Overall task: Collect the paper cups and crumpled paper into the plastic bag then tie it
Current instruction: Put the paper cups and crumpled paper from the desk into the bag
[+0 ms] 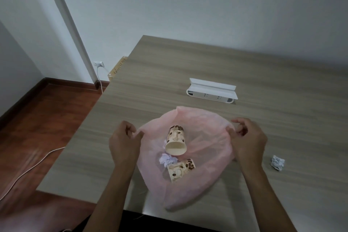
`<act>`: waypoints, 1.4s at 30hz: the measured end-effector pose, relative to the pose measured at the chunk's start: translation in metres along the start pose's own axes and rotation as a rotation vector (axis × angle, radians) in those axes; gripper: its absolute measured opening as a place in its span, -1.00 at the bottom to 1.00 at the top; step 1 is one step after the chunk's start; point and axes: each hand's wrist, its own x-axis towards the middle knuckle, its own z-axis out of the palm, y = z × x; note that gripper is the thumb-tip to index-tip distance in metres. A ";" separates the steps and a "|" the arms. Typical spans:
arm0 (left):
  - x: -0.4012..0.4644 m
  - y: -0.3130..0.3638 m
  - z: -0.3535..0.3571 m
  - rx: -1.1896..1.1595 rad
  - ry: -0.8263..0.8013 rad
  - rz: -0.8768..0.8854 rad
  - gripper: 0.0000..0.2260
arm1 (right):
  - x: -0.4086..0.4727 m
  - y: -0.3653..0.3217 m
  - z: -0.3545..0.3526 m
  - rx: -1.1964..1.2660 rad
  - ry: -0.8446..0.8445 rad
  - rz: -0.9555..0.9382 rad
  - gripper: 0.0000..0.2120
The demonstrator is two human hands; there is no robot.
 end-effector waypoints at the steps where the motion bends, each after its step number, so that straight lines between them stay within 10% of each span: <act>1: 0.001 0.000 0.001 0.013 -0.020 0.000 -0.82 | 0.003 0.003 0.002 -0.050 -0.030 -0.008 -0.80; 13: 0.009 -0.010 0.003 0.005 0.004 0.091 -0.79 | -0.001 0.016 0.019 0.127 0.022 0.032 -0.75; 21: -0.005 -0.023 0.007 0.251 -0.490 -0.219 -0.26 | -0.031 0.055 0.029 -0.117 -0.479 0.294 -0.19; 28: 0.002 -0.013 0.002 -0.182 -0.303 -0.353 -0.74 | -0.022 0.026 0.010 0.123 -0.248 0.366 -0.32; 42: -0.018 0.007 0.032 -0.091 -0.305 -0.218 -0.82 | -0.019 0.059 -0.003 0.206 -0.247 0.430 -0.50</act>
